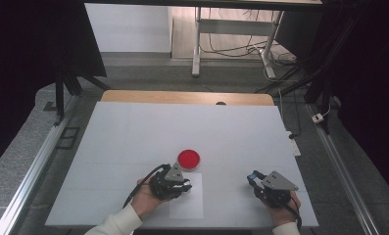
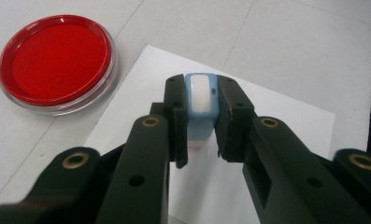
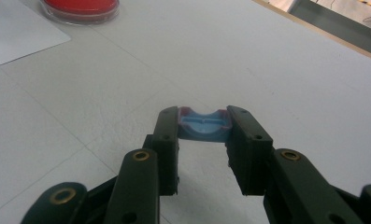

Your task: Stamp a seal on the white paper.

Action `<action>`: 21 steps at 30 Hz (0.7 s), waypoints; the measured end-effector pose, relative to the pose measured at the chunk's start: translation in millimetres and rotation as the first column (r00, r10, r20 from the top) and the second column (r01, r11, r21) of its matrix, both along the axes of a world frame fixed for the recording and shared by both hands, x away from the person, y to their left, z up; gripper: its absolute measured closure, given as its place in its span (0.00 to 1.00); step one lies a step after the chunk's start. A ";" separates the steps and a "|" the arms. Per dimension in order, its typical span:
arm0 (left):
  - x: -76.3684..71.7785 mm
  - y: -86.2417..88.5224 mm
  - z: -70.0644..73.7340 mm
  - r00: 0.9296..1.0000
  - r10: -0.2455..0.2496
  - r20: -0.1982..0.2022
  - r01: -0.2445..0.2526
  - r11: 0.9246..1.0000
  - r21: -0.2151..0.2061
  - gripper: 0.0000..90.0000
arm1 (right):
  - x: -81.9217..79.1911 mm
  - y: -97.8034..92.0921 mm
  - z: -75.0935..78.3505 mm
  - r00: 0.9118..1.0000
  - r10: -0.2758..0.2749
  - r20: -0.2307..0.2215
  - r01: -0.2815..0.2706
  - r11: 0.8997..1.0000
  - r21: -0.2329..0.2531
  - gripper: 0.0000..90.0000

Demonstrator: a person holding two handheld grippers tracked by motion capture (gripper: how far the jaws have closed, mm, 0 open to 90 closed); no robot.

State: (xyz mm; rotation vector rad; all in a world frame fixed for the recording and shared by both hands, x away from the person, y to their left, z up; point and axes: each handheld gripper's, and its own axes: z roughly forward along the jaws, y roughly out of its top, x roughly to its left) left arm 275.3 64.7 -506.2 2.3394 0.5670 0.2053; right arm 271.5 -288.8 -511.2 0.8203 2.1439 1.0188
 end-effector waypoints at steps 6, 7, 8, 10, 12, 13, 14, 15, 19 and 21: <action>1.3 -1.7 0.4 1.000 0.001 -0.013 -0.001 1.000 0.014 0.84 | 0.0 -0.1 0.0 1.000 0.000 0.000 0.000 1.000 0.000 0.72; 1.7 -2.0 0.6 1.000 0.000 -0.016 0.000 1.000 0.018 0.84 | 0.1 0.0 0.0 1.000 0.001 0.000 -0.001 1.000 0.000 0.72; 2.2 -2.3 0.7 1.000 -0.001 -0.019 0.002 1.000 0.021 0.84 | 0.1 0.0 0.0 1.000 0.001 0.000 -0.001 1.000 0.000 0.72; 2.7 -2.8 1.2 1.000 0.000 -0.025 0.001 1.000 0.024 0.84 | 0.0 0.1 0.0 1.000 0.001 0.000 -0.001 1.000 0.000 0.72; 3.1 -2.9 1.4 1.000 0.000 -0.029 0.001 1.000 0.027 0.84 | 0.0 -0.1 0.2 1.000 0.000 0.000 0.000 1.000 0.001 0.72; 3.3 -3.1 1.5 1.000 0.000 -0.031 0.001 1.000 0.029 0.84 | 0.0 -0.1 0.2 1.000 0.000 0.000 0.000 1.000 0.001 0.72; 3.4 -3.5 1.7 0.999 0.001 -0.032 0.000 0.999 0.032 0.84 | -0.1 -0.1 0.2 1.000 -0.001 0.000 0.001 1.000 0.002 0.72; 3.5 -4.0 2.1 0.999 0.001 -0.034 0.000 0.999 0.036 0.84 | -0.1 0.0 0.2 1.000 0.000 0.000 0.000 1.000 0.001 0.72; 3.5 -6.2 3.2 0.999 0.002 -0.035 0.000 0.999 0.054 0.84 | -0.5 0.7 0.4 1.000 0.001 -0.002 -0.001 1.000 -0.001 0.72; 4.7 -6.0 3.6 0.999 0.002 -0.046 0.000 0.998 0.056 0.85 | -0.8 1.2 0.7 1.000 -0.001 -0.003 0.001 1.000 0.002 0.72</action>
